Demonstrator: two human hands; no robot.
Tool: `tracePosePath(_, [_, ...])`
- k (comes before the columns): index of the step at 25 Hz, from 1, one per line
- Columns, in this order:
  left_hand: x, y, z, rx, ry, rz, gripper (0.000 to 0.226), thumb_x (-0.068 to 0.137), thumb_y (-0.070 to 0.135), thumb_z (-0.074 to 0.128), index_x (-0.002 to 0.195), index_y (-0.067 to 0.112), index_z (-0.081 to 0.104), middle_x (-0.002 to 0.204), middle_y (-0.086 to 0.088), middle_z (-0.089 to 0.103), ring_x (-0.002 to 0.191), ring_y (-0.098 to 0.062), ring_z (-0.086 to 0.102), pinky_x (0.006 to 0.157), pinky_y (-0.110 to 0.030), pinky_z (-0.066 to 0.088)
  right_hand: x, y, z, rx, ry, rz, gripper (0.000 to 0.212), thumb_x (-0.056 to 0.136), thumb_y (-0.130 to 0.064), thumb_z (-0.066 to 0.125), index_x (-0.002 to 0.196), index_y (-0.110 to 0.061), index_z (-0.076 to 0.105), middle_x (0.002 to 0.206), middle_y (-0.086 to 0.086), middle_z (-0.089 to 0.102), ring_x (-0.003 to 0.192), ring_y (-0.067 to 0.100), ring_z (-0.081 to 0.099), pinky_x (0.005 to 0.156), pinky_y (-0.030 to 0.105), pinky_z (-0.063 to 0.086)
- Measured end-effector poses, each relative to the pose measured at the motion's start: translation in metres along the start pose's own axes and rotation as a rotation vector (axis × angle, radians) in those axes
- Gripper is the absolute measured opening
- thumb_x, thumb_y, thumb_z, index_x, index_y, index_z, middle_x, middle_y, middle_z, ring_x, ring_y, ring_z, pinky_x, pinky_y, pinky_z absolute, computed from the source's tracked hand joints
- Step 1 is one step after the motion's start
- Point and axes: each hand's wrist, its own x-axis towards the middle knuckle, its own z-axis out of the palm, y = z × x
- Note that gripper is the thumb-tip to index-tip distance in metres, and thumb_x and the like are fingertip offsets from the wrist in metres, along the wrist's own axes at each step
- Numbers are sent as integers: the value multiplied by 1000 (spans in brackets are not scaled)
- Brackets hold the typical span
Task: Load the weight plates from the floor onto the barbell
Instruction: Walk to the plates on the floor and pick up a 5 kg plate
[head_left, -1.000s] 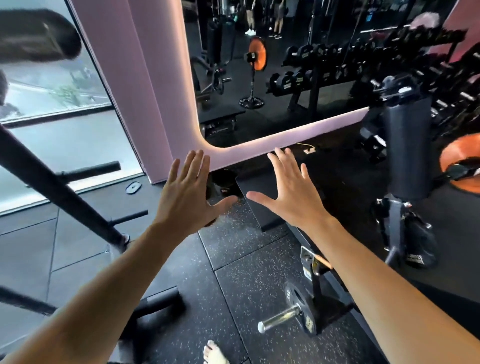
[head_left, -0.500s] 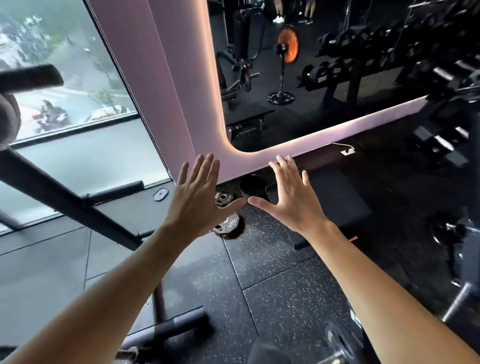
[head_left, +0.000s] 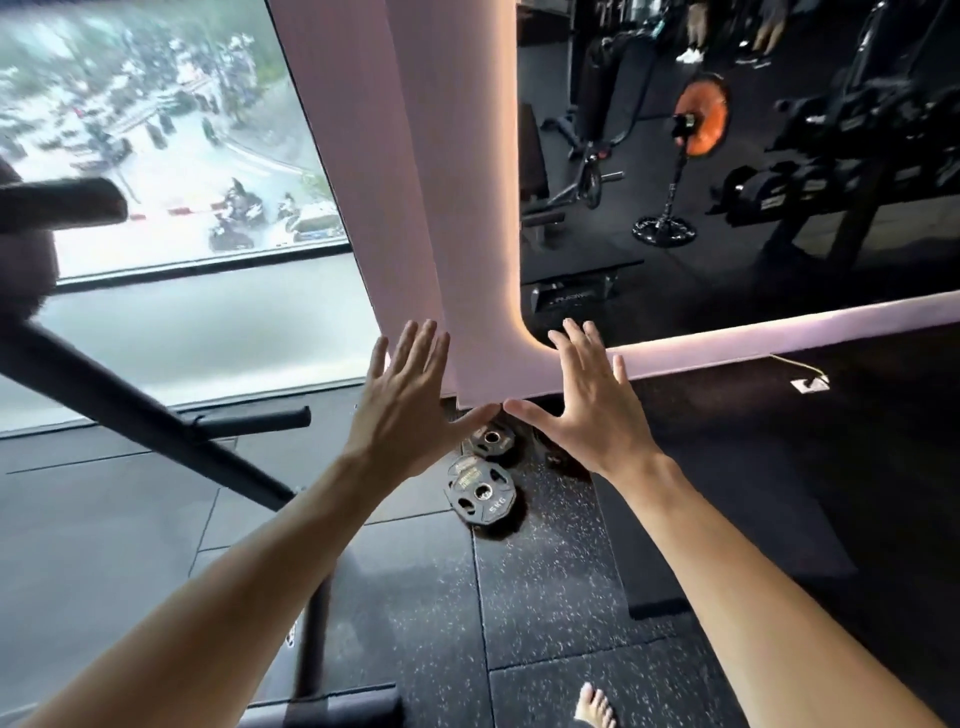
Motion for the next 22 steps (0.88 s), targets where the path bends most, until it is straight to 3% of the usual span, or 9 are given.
tracePosePath(6, [83, 24, 43, 3, -28, -127, 112, 82, 89, 21, 158, 7, 28, 167, -13, 22, 156, -28, 17, 126, -52, 14, 84, 78, 1, 28, -97, -39, 111, 77, -92, 26, 158, -17, 18, 170, 1, 6, 156, 18, -4, 123, 61, 10])
tracePosePath(11, [120, 20, 71, -8, -29, -226, 111, 83, 88, 24, 159, 7, 27, 167, -12, 21, 156, -26, 17, 127, -50, 12, 140, 95, 29, 41, -205, -122, 108, 80, -88, 35, 160, -17, 15, 170, 2, 4, 156, 17, -6, 123, 58, 5])
tracePosePath(17, [154, -29, 128, -38, -98, -334, 114, 81, 91, 19, 158, 8, 28, 167, -14, 20, 156, -27, 15, 127, -50, 11, 206, 92, 91, 51, -303, -165, 113, 77, -91, 29, 160, -17, 15, 170, 2, 5, 156, 18, -5, 124, 58, 8])
tracePosePath(22, [195, -90, 194, -63, -261, -372, 113, 82, 91, 14, 161, 10, 20, 169, -14, 12, 157, -28, 10, 127, -49, 4, 276, 99, 157, 75, -364, -63, 115, 75, -92, 30, 159, -16, 18, 169, 6, 11, 156, 22, 3, 123, 58, 14])
